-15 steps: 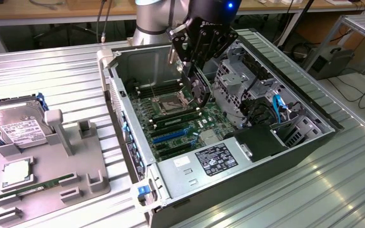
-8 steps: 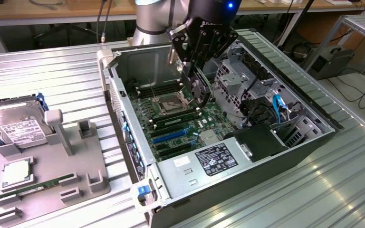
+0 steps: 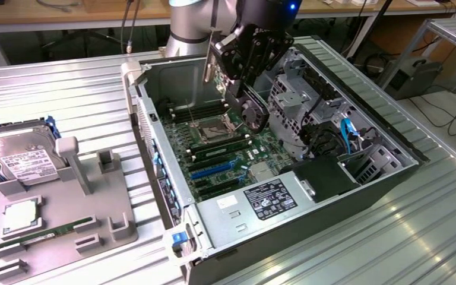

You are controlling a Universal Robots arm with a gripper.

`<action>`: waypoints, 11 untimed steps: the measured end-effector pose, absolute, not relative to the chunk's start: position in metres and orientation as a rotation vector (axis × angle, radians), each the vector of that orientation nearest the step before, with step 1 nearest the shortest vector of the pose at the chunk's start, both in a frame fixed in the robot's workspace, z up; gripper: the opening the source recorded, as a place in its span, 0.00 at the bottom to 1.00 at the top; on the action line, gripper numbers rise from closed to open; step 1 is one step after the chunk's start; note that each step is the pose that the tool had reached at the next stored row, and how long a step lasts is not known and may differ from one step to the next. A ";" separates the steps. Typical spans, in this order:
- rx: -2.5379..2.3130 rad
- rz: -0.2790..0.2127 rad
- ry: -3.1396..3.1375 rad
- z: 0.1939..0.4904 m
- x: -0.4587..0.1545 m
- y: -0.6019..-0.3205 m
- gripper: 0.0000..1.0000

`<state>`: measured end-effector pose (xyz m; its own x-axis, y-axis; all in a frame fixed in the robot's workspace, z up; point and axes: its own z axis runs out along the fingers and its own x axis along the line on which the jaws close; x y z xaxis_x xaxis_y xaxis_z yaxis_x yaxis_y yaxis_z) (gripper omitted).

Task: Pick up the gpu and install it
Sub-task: 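Insert the gpu into the slot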

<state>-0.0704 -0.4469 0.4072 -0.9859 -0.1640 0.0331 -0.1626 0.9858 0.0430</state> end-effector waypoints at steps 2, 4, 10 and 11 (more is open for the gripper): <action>0.311 -0.061 -3.088 0.407 -0.070 -0.447 0.26; 0.387 -0.060 -3.080 0.407 -0.070 -0.447 0.26; 0.563 -0.056 -3.053 0.406 -0.070 -0.447 0.26; 0.617 -0.055 -3.043 0.406 -0.070 -0.447 0.26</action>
<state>-0.0703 -0.4469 0.4059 -0.9205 -0.3897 0.0284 -0.3885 0.9205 0.0416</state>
